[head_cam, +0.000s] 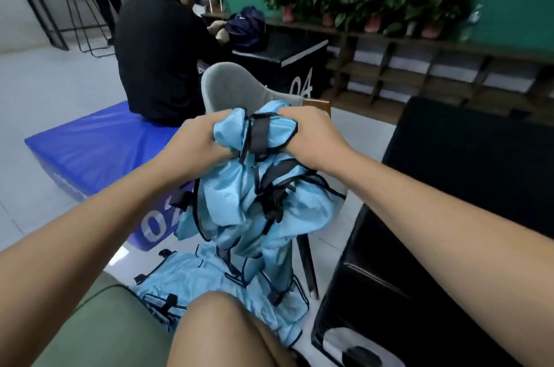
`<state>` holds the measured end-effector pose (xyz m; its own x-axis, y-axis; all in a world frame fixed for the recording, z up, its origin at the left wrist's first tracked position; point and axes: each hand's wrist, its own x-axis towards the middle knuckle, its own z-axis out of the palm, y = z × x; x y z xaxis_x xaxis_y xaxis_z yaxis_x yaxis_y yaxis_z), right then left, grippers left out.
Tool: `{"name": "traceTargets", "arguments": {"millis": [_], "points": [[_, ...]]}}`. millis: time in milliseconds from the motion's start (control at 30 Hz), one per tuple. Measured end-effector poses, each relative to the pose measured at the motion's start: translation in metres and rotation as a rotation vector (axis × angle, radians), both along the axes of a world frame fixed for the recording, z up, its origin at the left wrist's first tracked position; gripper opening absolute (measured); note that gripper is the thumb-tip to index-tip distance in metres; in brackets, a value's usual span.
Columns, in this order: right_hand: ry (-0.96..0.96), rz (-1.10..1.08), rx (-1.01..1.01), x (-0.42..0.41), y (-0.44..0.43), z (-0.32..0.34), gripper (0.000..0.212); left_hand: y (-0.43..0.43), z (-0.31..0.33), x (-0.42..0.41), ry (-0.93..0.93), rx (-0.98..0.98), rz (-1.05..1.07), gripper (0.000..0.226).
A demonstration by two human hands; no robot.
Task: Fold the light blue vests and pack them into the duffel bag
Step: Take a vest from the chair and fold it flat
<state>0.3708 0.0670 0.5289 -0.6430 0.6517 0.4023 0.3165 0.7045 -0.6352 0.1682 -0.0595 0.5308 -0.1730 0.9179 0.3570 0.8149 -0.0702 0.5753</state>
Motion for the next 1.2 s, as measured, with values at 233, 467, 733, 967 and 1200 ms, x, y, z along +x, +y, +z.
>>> {"name": "traceTargets", "arguments": {"millis": [233,467,733,967,1200], "points": [[-0.01,-0.122,0.23,0.096,0.017,0.125,0.027,0.048,0.096,0.082,0.015,0.205,-0.124,0.018],[0.092,-0.239,0.333,0.183,0.048,0.205,0.019,0.105,0.167,0.163,0.077,0.381,-0.234,0.017],[0.102,-0.339,0.35,0.184,0.11,0.215,0.016,0.164,0.183,0.176,0.086,0.4,-0.234,0.016],[0.146,-0.341,0.309,0.122,0.168,0.208,0.014,0.211,0.182,0.128,0.075,0.368,-0.136,0.013],[0.143,-0.321,0.222,0.051,0.209,0.171,0.014,0.252,0.147,0.064,0.041,0.317,-0.039,0.014]]}}
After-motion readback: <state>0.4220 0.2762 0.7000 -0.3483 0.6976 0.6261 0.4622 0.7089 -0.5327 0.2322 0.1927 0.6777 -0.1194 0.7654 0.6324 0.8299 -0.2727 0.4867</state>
